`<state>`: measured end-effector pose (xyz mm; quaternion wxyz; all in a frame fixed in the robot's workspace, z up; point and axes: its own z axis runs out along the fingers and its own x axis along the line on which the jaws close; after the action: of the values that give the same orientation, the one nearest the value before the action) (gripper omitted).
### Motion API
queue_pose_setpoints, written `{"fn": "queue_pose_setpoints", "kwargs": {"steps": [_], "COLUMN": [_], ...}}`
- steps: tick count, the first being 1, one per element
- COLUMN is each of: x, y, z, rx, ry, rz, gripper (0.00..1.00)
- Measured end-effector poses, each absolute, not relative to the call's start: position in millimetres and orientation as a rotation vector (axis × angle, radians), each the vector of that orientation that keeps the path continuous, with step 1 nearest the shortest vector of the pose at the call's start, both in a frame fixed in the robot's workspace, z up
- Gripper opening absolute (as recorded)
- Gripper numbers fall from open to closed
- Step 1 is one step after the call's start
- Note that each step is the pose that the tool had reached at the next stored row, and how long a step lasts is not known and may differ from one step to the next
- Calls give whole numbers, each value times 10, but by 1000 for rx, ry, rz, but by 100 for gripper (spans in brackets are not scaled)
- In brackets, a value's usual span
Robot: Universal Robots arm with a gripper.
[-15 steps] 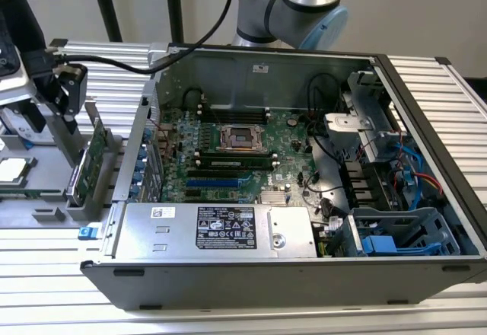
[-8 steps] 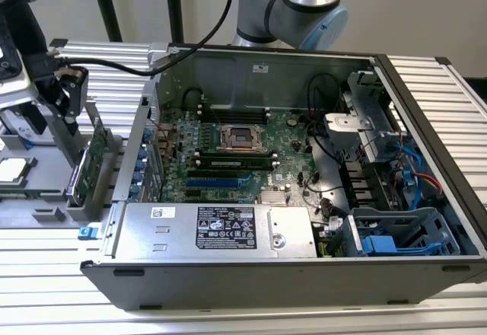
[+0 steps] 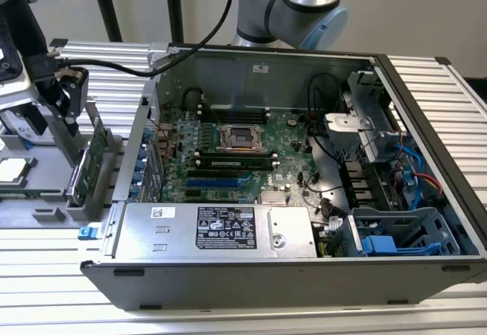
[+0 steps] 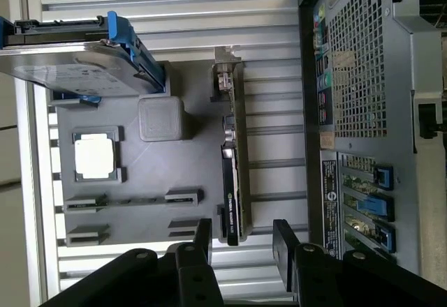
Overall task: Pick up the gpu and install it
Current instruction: 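Pick up the gpu and move the gpu toward the slot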
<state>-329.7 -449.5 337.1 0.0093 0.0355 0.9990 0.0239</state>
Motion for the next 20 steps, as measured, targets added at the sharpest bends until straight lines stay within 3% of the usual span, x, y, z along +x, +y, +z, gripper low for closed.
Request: {"fn": "queue_pose_setpoints", "kwargs": {"steps": [20], "x": [-3296], "y": [-4496], "z": [3293], "rx": [110], "ry": [3120], "rz": [75], "gripper": [100]}}
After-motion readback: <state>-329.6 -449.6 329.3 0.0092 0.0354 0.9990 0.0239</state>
